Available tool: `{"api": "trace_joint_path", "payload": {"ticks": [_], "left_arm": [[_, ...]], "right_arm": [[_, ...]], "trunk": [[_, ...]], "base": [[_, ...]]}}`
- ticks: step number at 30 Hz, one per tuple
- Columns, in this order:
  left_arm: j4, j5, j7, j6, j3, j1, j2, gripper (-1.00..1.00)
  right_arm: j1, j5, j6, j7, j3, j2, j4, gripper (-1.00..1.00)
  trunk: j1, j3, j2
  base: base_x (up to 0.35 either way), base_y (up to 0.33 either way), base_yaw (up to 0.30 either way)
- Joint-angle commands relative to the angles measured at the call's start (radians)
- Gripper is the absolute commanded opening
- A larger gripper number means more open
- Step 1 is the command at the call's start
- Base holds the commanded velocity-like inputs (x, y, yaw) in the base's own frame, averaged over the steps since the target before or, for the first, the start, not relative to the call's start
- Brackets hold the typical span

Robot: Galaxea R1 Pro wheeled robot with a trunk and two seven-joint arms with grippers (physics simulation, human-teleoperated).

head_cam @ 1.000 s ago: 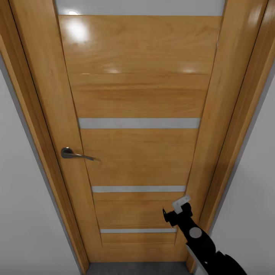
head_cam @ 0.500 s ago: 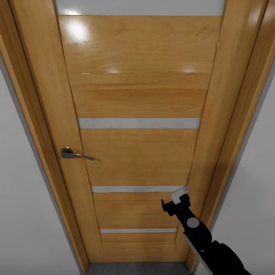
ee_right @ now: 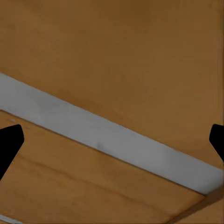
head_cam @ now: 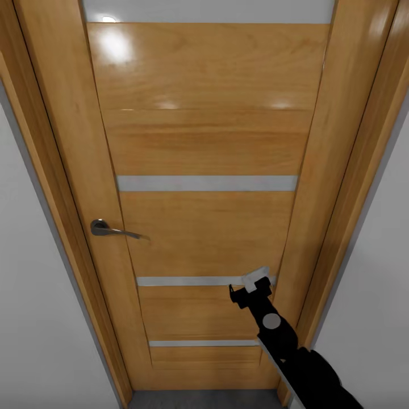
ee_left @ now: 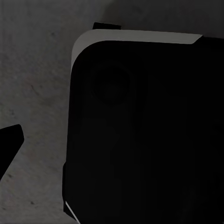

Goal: Move the two storage containers from the living room to the garage. In the garage, place one container on the floor and stack the other container on top of it (either order is fine).

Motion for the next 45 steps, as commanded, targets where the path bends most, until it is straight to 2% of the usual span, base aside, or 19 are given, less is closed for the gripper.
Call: {"api": "trace_joint_path", "payload": {"ticks": [1,4,13,21,27,32,33,38,41,43,45], "left_arm": [[-0.001,0.010,0.001,0.000,0.000,0.000,0.000,1.00],[-0.001,0.010,0.000,0.000,0.000,0.000,0.000,1.00],[-0.001,0.010,0.001,0.000,0.000,0.000,0.000,1.00],[-0.001,0.010,0.000,-0.001,0.000,0.000,0.000,1.00],[-0.005,0.010,0.001,-0.001,0.000,0.000,0.000,1.00],[-0.010,0.010,0.001,0.000,0.001,0.000,0.000,1.00],[-0.010,0.010,0.001,0.000,0.001,0.000,0.000,1.00],[-0.011,0.010,0.001,0.000,0.002,0.000,0.000,1.00],[-0.012,0.010,0.000,0.000,0.002,0.000,0.000,1.00],[-0.012,0.010,0.001,0.000,0.002,0.000,0.000,1.00],[-0.012,0.010,0.001,0.000,0.002,0.000,0.000,1.00]], "right_arm": [[-0.011,0.015,0.008,-0.002,0.003,0.006,0.002,1.00],[-0.044,0.026,0.008,0.000,0.004,0.015,0.023,1.00],[-0.107,0.030,0.006,0.014,0.005,0.021,0.085,1.00],[-0.163,0.030,-0.004,0.028,0.005,0.054,0.178,1.00],[-0.229,0.031,-0.008,0.029,0.005,0.087,0.285,1.00],[-0.268,0.031,-0.015,0.028,0.006,0.100,0.355,1.00],[-0.294,0.030,-0.026,0.028,0.005,0.111,0.408,1.00],[-0.360,0.027,-0.078,0.028,0.005,0.137,0.563,1.00],[-0.396,0.026,-0.087,0.026,0.005,0.145,0.626,1.00],[-0.407,0.025,-0.087,0.025,0.005,0.151,0.632,1.00],[-0.430,0.024,-0.087,0.024,0.005,0.164,0.664,1.00]], "trunk": [[0.000,-0.001,-0.001],[0.000,-0.001,-0.001],[0.000,-0.001,-0.001],[0.000,-0.001,-0.001],[0.000,-0.001,-0.001],[0.000,-0.001,-0.001],[0.000,-0.001,-0.001],[0.000,-0.001,-0.001],[0.000,-0.001,-0.001],[0.000,-0.001,-0.001],[0.000,-0.001,-0.001]], "base": [[0.000,0.000,0.000],[0.000,0.000,0.000],[0.000,0.000,0.000],[0.000,0.000,0.000],[0.000,0.000,0.000],[0.000,0.000,0.000],[0.000,0.000,0.000],[0.000,0.000,0.000],[0.000,0.000,0.000],[0.000,0.000,0.000],[0.000,0.000,0.000]]}}
